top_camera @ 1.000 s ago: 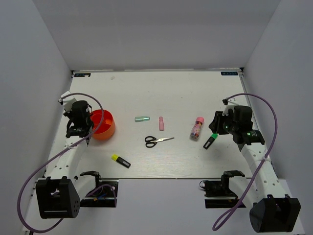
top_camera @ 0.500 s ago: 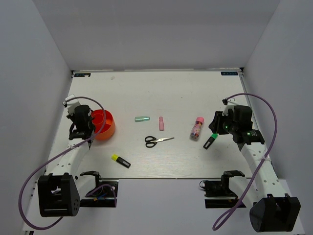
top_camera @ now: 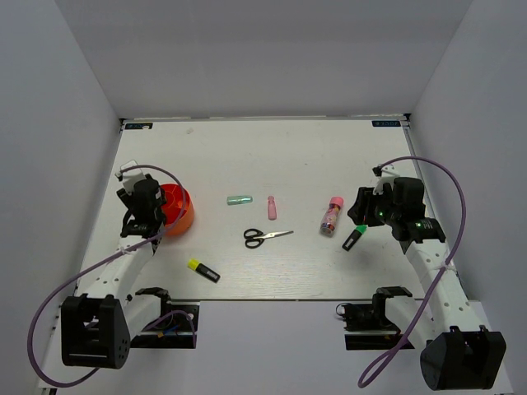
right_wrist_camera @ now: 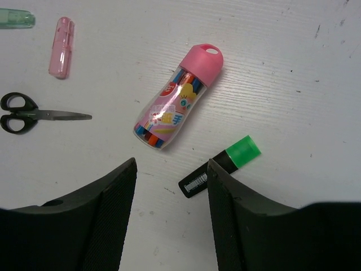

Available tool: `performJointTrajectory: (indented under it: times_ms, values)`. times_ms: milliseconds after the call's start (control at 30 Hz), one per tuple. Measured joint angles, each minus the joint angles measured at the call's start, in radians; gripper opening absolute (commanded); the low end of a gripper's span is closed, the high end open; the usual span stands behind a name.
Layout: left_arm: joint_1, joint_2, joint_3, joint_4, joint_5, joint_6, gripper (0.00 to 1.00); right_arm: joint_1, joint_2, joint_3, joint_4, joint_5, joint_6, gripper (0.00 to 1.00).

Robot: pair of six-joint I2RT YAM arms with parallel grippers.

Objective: Sort the stationery into containers
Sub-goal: Place the pen in the storage box, then pick up the pen from the corner of the board.

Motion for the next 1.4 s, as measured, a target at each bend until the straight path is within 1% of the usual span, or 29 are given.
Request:
performJointTrajectory:
  times_ms: [100,167,200,233,267,300,367,400,433,467,500,533,567,600,633,667,767,800,867,933,1000,1033,1133,1267,1400]
  values:
    - [-0.006,-0.019,0.000,-0.031,0.001,-0.004,0.64,0.000,0.000,0.000,0.000,-0.005,-0.003,0.58]
    - [-0.006,-0.038,0.000,-0.058,0.000,-0.010,0.51,0.000,-0.001,0.000,0.000,-0.009,-0.004,0.58]
    - [-0.006,-0.051,0.002,-0.074,0.000,-0.011,0.40,0.000,-0.002,0.000,-0.001,-0.012,-0.005,0.58]
    - [-0.006,-0.067,0.003,-0.095,0.003,-0.017,0.27,0.000,-0.004,0.000,-0.001,-0.016,-0.007,0.43]
    - [-0.008,-0.086,0.007,-0.118,0.006,-0.024,0.03,0.000,-0.006,0.000,-0.001,-0.021,-0.016,0.22]
    - [-0.011,-0.113,0.020,-0.168,0.017,-0.028,0.00,0.000,-0.009,0.000,-0.001,-0.031,-0.031,0.00]
    - [-0.021,-0.159,0.073,-0.276,0.045,-0.052,0.00,0.000,-0.019,-0.002,-0.003,-0.067,-0.044,0.00]
    - [-0.030,-0.179,0.127,-0.351,0.069,-0.076,0.00,0.000,-0.025,-0.004,-0.003,-0.084,-0.054,0.00]
    - [-0.039,-0.188,0.179,-0.417,0.103,-0.098,0.00,0.000,-0.030,-0.005,-0.003,-0.106,-0.063,0.13]
    - [-0.048,-0.196,0.233,-0.474,0.147,-0.124,0.00,0.000,-0.032,-0.005,-0.004,-0.126,-0.069,0.62]
    - [-0.062,-0.198,0.288,-0.540,0.194,-0.147,0.07,0.000,-0.031,-0.005,-0.005,-0.148,-0.085,0.74]
    - [-0.077,-0.197,0.335,-0.603,0.238,-0.174,0.13,0.000,-0.019,-0.005,-0.007,-0.165,-0.100,0.81]
    - [-0.096,-0.193,0.372,-0.663,0.288,-0.201,0.25,0.001,-0.003,-0.003,-0.011,-0.183,-0.114,0.81]
    - [-0.119,-0.186,0.391,-0.713,0.331,-0.223,0.31,0.002,0.018,0.003,-0.020,-0.191,-0.124,0.75]
    - [-0.148,-0.178,0.397,-0.758,0.362,-0.247,0.35,0.002,0.053,0.016,-0.034,-0.187,-0.132,0.57]
    - [-0.179,-0.166,0.396,-0.803,0.389,-0.267,0.39,0.002,0.090,0.028,-0.039,-0.173,-0.138,0.55]
    - [-0.320,-0.088,0.389,-0.943,0.458,-0.300,0.54,0.002,0.198,0.081,-0.070,-0.108,-0.115,0.55]
    - [-0.367,-0.056,0.388,-0.978,0.471,-0.305,0.63,0.002,0.239,0.106,-0.081,-0.091,-0.107,0.55]
    - [-0.463,0.001,0.388,-1.041,0.476,-0.314,0.66,0.001,0.322,0.163,-0.090,-0.064,-0.094,0.56]
    - [-0.563,0.037,0.388,-1.093,0.472,-0.331,0.69,0.001,0.371,0.192,-0.089,-0.048,-0.076,0.58]
    - [-0.640,0.046,0.377,-1.115,0.460,-0.358,0.72,0.001,0.379,0.193,-0.089,-0.040,-0.060,0.59]
    - [-0.664,0.040,0.361,-1.115,0.452,-0.380,0.75,0.001,0.376,0.192,-0.089,-0.039,-0.051,0.59]
    - [-0.694,-0.005,0.274,-1.105,0.428,-0.479,0.77,0.001,0.360,0.187,-0.083,-0.037,-0.031,0.59]
    - [-0.694,-0.069,0.151,-1.070,0.393,-0.664,0.77,0.001,0.340,0.171,-0.082,-0.038,-0.016,0.59]
    - [-0.692,-0.081,0.084,-1.006,0.354,-0.786,0.75,0.001,0.327,0.159,-0.082,-0.039,-0.005,0.59]
